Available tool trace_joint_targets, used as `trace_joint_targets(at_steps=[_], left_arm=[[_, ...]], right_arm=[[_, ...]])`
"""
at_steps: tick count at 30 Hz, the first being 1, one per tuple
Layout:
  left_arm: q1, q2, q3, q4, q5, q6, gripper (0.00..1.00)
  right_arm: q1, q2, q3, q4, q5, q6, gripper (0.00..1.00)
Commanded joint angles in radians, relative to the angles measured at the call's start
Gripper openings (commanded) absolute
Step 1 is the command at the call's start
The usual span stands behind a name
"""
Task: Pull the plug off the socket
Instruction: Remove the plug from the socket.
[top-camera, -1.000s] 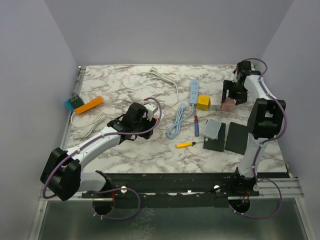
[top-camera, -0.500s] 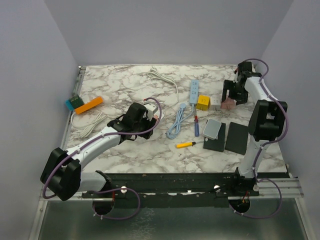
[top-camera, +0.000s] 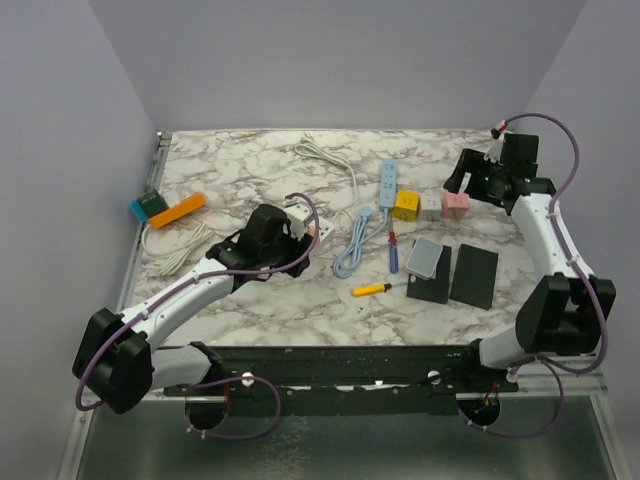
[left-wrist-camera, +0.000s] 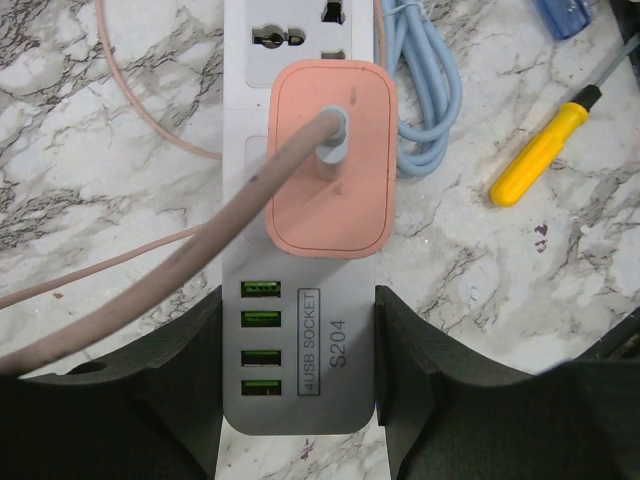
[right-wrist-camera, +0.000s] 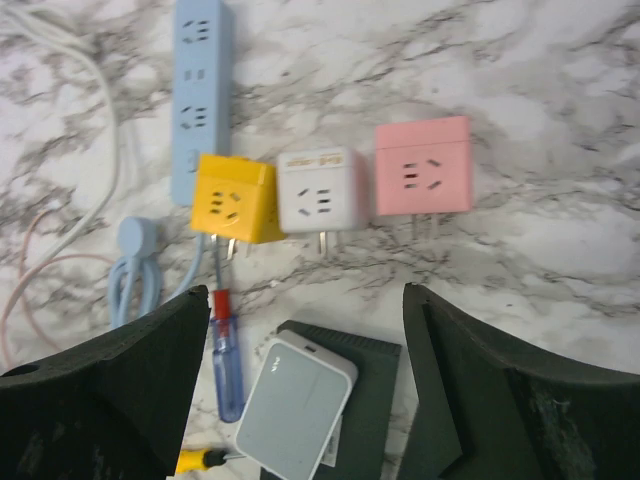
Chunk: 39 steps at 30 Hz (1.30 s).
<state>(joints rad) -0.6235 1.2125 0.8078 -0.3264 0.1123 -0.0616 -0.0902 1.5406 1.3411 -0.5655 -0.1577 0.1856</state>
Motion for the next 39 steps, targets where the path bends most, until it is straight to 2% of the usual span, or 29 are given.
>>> trace_joint_targets(at_steps=[1,8,15,20,23,27,34,36,39], left_arm=[[0.004,-0.067,-0.016,0.081,0.135,0.026,0.00],[0.016,-0.062,-0.019,0.111,0.348,0.034,0.00],[0.050,-0.045,-0.001,0.113,0.577,0.033,0.00],[0.054,-0.056,-0.005,0.116,0.605,0.030,0.00],[0.054,-0.055,-0.008,0.118,0.563,0.027,0.00],[0.056,-0.042,-0.007,0.120,0.545,0.023,0.00],[0.056,-0.029,-0.009,0.128,0.546,0.017,0.00],[0.056,-0.026,-0.009,0.130,0.547,0.017,0.00],[0.056,-0.029,-0.009,0.132,0.546,0.016,0.00]], right_arm=[[0.044,-0.113,-0.171,0.233,-0.257,0.056,0.83],[0.275,-0.229,-0.302,0.396,-0.317,0.072,0.81],[0.468,-0.366,-0.435,0.554,-0.356,0.100,0.73],[0.521,-0.437,-0.495,0.616,-0.436,0.123,0.72],[0.559,-0.462,-0.478,0.557,-0.365,0.128,0.72],[0.654,-0.462,-0.452,0.468,-0.171,0.161,0.72],[0.893,-0.442,-0.491,0.579,0.060,0.189,0.72],[0.941,-0.427,-0.494,0.622,0.105,0.179,0.72],[0.991,-0.370,-0.460,0.600,0.194,0.160,0.71]])
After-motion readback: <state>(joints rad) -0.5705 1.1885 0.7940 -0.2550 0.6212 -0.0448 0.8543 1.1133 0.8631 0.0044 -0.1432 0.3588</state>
